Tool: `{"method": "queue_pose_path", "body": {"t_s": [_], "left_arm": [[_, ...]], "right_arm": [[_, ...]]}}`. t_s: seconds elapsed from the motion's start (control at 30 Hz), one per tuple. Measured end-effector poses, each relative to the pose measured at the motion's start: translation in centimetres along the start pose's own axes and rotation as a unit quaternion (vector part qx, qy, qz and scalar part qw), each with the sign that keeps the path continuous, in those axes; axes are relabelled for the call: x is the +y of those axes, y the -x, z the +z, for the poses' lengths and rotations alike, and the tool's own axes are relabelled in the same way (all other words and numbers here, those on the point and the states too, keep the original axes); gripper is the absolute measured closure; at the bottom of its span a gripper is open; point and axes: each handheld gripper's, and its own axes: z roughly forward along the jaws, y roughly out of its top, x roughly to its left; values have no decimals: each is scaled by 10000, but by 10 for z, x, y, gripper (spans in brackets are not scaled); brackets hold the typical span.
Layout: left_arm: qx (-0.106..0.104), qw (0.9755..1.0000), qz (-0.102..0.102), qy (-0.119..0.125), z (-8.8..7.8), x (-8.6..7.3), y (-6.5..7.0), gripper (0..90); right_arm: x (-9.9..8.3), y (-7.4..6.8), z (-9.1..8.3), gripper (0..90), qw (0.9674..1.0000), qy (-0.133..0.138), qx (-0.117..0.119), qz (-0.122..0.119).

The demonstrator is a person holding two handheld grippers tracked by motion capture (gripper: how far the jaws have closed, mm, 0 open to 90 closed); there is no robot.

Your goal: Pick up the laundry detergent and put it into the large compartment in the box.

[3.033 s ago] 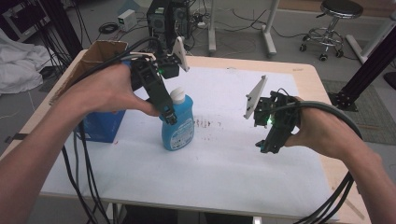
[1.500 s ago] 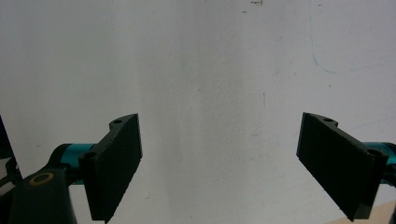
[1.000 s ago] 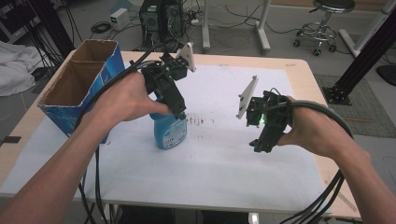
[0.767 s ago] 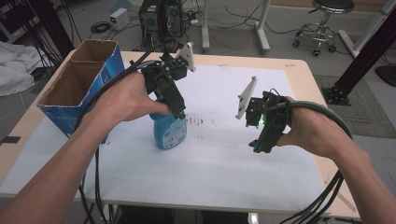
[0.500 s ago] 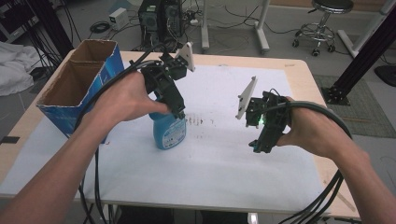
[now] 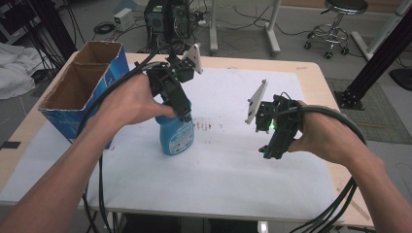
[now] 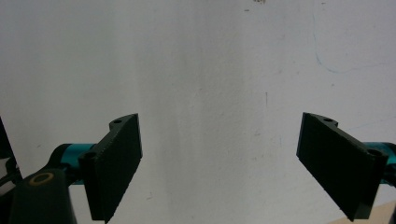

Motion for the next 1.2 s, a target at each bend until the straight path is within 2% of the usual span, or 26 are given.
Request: {"method": "queue_pose_path", "body": {"t_s": [0.1,0.3,0.37,0.53,0.67,0.7,0.73,0.9,1.0,1.07,1.1,1.13,1.2], "left_arm": [[-63,10000,15,32,0,-1,-3,382],[-141,9999,68,-52,-3,0,-6,382],[-156,9998,98,-7,-6,1,-6,382],[-201,9996,155,-92,-14,4,-6,383],[-150,9996,232,-67,-36,12,-9,383],[-150,9996,232,-67,-36,12,-9,383],[-89,9993,342,-105,-57,20,-12,383],[-16,9989,460,-76,-98,31,-17,383],[-54,9990,442,-10,-121,35,-23,383],[-12,9988,482,-7,-135,37,-26,383],[-12,9988,482,-7,-135,37,-26,383],[45,9988,486,20,-147,39,-28,383],[90,9989,463,47,-158,40,-31,383]], "right_arm": [[0,0,-1,133,10000,-1,-11,-23],[0,0,-1,133,10000,-12,-20,2],[0,0,-1,133,10000,-1,-16,0],[0,0,-1,133,10000,6,-17,-11],[-1,-1,-2,133,10000,5,-23,33],[-1,-1,-2,133,10000,5,-23,33],[-1,-1,-3,133,10000,5,-31,14],[-1,0,-6,133,10000,34,-64,14],[-1,0,-8,133,10000,30,-71,-10],[-1,0,-9,133,9999,49,-86,17],[-2,0,-9,133,9999,53,-85,13],[-2,0,-9,133,9999,43,-99,15],[-2,0,-10,133,9999,40,-100,26]]}}
